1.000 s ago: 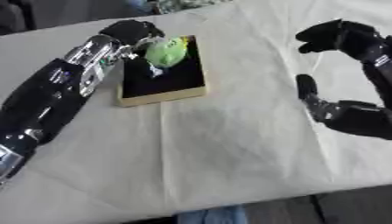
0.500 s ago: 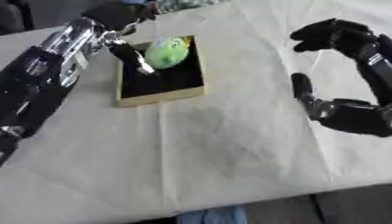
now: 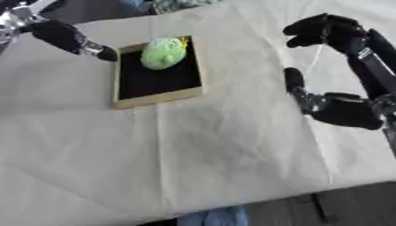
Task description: Pick up objects on the table and place them in the box.
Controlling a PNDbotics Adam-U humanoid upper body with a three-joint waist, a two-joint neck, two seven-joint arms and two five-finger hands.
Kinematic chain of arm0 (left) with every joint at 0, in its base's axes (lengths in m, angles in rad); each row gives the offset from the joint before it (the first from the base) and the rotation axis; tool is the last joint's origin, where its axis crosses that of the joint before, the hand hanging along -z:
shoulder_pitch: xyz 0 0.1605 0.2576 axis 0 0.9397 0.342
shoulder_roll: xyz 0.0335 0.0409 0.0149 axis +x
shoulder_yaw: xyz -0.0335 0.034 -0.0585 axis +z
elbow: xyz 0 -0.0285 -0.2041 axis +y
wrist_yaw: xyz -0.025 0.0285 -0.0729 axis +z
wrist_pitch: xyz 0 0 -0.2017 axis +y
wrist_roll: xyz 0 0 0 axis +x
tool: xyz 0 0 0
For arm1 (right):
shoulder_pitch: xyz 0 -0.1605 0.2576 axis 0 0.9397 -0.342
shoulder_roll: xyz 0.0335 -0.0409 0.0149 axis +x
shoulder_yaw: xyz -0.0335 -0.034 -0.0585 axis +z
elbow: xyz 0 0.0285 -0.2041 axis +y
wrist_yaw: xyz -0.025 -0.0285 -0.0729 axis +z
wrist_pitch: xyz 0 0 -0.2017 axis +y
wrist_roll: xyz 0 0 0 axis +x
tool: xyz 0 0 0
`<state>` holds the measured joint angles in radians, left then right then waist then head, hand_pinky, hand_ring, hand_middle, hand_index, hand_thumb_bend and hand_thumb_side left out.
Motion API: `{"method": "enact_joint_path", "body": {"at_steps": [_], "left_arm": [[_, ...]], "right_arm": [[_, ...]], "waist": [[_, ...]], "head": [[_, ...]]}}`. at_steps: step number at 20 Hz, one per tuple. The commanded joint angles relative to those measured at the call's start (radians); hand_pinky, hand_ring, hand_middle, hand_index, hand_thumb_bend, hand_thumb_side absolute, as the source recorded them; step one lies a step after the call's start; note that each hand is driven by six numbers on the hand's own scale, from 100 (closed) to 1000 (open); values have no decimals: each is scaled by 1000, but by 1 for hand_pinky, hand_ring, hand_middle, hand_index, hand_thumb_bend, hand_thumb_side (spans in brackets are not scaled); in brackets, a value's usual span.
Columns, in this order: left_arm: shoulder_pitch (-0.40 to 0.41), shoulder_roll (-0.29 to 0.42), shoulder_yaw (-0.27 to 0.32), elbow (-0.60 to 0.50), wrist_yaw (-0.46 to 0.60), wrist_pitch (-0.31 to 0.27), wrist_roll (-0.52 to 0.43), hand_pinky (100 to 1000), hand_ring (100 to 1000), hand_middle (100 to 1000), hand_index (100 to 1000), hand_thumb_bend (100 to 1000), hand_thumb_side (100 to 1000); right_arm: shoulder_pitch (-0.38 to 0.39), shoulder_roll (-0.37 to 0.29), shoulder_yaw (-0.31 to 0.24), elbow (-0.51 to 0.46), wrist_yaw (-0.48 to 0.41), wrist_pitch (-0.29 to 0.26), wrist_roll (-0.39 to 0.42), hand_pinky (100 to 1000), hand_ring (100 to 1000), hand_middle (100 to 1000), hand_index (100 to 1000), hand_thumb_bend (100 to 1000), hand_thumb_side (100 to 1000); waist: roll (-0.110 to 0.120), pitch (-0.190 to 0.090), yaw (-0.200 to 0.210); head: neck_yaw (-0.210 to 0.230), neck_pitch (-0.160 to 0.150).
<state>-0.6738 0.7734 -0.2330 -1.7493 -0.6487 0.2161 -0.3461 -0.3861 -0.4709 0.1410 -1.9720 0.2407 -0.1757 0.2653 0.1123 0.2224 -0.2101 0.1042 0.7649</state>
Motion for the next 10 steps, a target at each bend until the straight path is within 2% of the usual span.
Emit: {"method": "enact_joint_path", "body": {"at_steps": [1,3,5,9,10], "left_arm": [[65,56,80,-139,98,50,78,835,771,783,910,1000,731],[134,36,113,-197,145,66,138,817,747,760,897,975,701],[203,2,133,-237,206,63,205,802,730,746,888,876,703],[350,-71,160,-250,341,-14,358,762,687,707,870,698,746],[383,-93,168,-250,361,-28,397,758,682,705,867,680,696]], "right_arm": [[-7,-10,-14,-6,8,0,-9,790,744,776,842,100,168],[-7,-9,-18,-6,10,1,-13,790,745,777,842,100,168],[-6,-6,-21,-5,12,1,-18,790,745,777,842,100,170],[-6,-2,-26,-6,12,2,-27,789,745,777,842,100,173],[-4,0,-28,-5,13,3,-30,788,745,777,842,100,167]], "waist": [[-14,-11,9],[-18,-9,14],[-23,-7,20],[-29,-3,28],[-31,-3,31]], "head": [[-8,5],[-10,5],[-8,5],[-4,-2],[-3,-3]]}}
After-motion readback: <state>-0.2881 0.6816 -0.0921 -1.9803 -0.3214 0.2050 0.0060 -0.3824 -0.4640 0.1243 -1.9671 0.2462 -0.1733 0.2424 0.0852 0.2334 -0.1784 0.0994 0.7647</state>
